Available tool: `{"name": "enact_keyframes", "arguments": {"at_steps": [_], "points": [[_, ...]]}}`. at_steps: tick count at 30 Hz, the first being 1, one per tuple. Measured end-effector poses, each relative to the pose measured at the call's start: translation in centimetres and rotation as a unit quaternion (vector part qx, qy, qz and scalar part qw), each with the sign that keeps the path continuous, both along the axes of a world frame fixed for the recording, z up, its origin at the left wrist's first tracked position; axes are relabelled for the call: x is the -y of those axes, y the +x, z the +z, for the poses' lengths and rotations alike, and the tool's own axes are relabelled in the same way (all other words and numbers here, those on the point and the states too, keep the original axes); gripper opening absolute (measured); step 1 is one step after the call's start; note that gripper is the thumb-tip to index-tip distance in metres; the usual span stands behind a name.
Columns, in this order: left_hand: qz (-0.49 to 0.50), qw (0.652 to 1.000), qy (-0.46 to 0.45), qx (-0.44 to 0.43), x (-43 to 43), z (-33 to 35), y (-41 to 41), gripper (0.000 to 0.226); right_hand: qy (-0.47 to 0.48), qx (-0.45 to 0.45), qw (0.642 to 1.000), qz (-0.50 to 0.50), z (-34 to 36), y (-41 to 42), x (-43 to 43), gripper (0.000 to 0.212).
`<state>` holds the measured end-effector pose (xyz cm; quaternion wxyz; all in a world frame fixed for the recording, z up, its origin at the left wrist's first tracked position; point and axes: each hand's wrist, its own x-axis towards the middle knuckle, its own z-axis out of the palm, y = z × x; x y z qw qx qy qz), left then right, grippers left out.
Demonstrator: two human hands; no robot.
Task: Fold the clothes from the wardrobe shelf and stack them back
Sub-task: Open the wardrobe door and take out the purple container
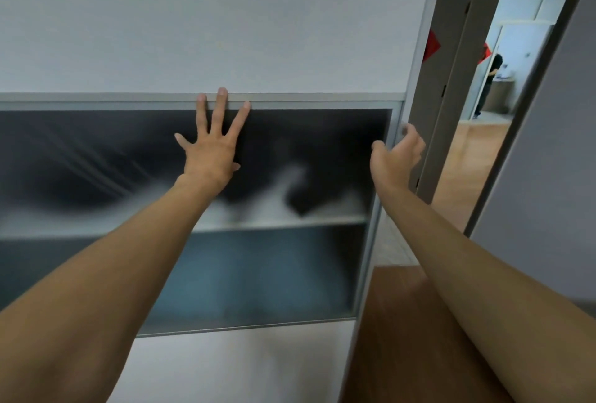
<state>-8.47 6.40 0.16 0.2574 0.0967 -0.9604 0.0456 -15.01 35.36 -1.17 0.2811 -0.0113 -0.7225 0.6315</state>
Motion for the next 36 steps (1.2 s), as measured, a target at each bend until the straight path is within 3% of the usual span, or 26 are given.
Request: {"name": "enact_keyframes", "arguments": {"at_steps": [10,21,25,30,36], "points": [[0.021,0.999,-0.025,-0.008,1.0,-0.6,-0.3,0.133,-0.095,0.028,0.994,0.045,-1.4,-0.7,0.5,0.073],[0.034,0.999,-0.025,-0.027,6.7,-2.4,2.2,0.117,-0.042,0.052,0.988,0.140,-1.9,1.2,4.2,0.079],[0.006,0.998,0.024,-0.053,7.1,-2.9,3.4,0.100,-0.008,0.044,0.985,0.168,-2.0,2.1,6.8,0.077],[-0.101,0.992,-0.031,-0.074,5.5,-4.1,4.1,0.077,0.039,0.025,0.975,0.216,-2.5,2.6,9.5,0.075],[-0.115,0.993,0.002,-0.005,1.4,-4.3,2.4,0.032,0.221,0.017,0.927,0.304,-1.5,1.6,9.8,0.083]]}}
